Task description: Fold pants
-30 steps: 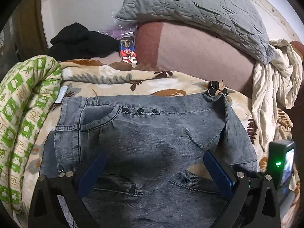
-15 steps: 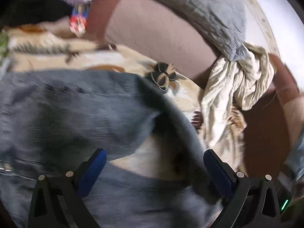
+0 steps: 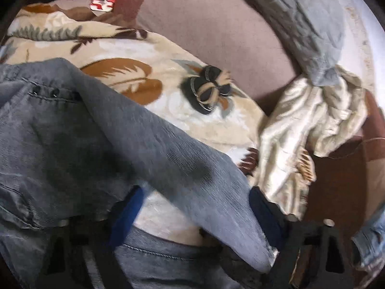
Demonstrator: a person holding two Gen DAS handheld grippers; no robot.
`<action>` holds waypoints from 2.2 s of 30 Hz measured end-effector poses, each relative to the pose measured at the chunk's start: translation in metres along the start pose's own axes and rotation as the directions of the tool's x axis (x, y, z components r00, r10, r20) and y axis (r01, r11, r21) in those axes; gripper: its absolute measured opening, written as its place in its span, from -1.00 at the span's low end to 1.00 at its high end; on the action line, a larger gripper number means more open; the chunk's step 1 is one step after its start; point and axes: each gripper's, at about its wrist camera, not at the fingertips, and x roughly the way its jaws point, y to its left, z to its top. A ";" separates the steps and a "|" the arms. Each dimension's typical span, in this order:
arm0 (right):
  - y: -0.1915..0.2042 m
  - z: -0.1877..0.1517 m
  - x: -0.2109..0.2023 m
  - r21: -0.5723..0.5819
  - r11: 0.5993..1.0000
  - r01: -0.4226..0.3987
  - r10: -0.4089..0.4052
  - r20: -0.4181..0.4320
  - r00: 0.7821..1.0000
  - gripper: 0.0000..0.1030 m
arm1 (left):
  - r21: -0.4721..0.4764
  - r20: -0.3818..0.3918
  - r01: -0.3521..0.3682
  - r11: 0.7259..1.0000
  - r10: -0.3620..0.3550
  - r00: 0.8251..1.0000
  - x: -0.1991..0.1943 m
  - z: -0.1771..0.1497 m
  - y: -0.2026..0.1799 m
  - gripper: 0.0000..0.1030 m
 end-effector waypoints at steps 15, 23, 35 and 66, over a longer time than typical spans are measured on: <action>-0.025 0.013 -0.029 0.044 0.999 -0.028 0.024 0.086 0.996 -0.92 | -0.182 -0.014 0.097 0.978 -0.101 0.995 -0.006 -0.023 0.033 0.82; -0.039 0.014 -0.042 0.066 0.998 0.009 -0.017 0.124 0.992 -0.99 | -0.228 0.078 0.054 0.972 -0.037 0.996 -0.002 0.006 0.033 -0.97; 0.002 0.000 0.003 -0.147 0.986 -0.075 0.079 0.021 0.997 0.75 | -0.184 0.108 0.077 0.980 -0.058 0.993 -0.042 -0.007 0.025 -0.98; -0.073 -0.109 -0.047 -0.357 0.913 0.198 -0.171 0.108 0.979 -0.70 | -0.029 0.133 0.171 0.985 -0.166 0.977 -0.074 -0.256 0.029 -0.98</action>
